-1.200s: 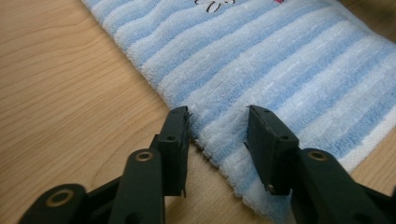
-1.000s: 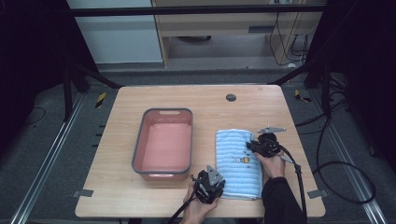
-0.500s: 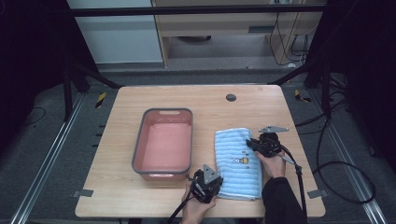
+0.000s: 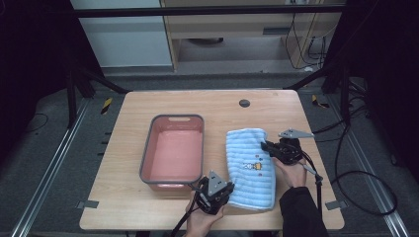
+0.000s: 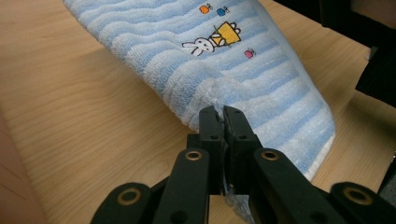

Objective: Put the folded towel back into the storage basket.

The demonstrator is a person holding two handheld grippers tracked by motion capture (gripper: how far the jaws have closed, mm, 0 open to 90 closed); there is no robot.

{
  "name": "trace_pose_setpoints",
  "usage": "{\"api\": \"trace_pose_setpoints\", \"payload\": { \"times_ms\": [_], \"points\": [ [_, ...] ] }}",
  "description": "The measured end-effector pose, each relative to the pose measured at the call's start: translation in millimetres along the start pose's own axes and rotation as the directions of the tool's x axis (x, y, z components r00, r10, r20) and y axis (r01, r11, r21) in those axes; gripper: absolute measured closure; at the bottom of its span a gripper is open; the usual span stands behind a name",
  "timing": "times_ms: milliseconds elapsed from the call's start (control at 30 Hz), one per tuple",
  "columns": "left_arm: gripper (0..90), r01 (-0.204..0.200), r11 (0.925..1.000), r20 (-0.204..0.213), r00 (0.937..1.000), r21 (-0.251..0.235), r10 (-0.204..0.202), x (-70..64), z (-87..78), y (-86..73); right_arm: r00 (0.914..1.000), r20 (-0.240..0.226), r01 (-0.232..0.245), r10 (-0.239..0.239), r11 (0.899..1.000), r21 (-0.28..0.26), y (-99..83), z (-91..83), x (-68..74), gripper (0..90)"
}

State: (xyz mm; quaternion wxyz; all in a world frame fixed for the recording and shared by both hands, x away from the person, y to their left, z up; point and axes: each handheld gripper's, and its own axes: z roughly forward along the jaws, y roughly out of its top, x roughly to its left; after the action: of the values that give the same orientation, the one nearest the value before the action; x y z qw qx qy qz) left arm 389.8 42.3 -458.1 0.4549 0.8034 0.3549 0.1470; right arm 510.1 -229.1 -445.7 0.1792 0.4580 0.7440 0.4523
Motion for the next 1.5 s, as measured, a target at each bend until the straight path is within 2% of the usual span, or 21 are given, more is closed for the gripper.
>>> {"api": "trace_pose_setpoints", "payload": {
  "times_ms": [67,300,400,633,967,1200,1500],
  "points": [
    [86.9,-0.011,0.9998,0.007,0.9999,-0.019,0.011,0.8,-3.4,3.4,0.9999,0.004,0.009,-0.009,1.000,-0.007,2.9,-3.1,1.2,80.8],
    [86.9,-0.017,0.9992,0.010,0.9998,-0.037,0.017,0.3,-12.3,11.7,1.0000,0.002,0.001,-0.001,0.999,-0.033,8.9,-9.9,4.7,80.8],
    [87.0,-0.021,0.9989,0.011,0.9997,-0.042,0.022,-0.1,-14.2,13.3,0.9998,0.008,0.018,-0.018,0.999,-0.038,13.3,-12.4,7.5,80.8],
    [87.1,-0.037,0.9963,-0.001,0.9993,-0.077,0.037,1.8,-27.0,24.2,0.9993,0.021,0.033,-0.032,0.996,-0.080,26.8,-23.7,14.6,80.9],
    [87.4,-0.053,0.9899,-0.023,0.9984,-0.132,0.051,6.4,-46.9,39.6,0.9993,0.015,0.036,-0.034,0.992,-0.125,44.8,-33.1,22.1,80.9],
    [87.4,-0.054,0.9851,-0.029,0.9983,-0.163,0.050,9.6,-59.2,46.5,0.9988,0.015,0.048,-0.046,0.987,-0.156,61.2,-36.1,32.8,80.9],
    [87.4,-0.051,0.9789,-0.056,0.9976,-0.198,0.041,19.7,-76.3,53.9,0.9973,0.018,0.073,-0.071,0.976,-0.204,87.3,-32.8,52.1,80.9]
  ]
}}
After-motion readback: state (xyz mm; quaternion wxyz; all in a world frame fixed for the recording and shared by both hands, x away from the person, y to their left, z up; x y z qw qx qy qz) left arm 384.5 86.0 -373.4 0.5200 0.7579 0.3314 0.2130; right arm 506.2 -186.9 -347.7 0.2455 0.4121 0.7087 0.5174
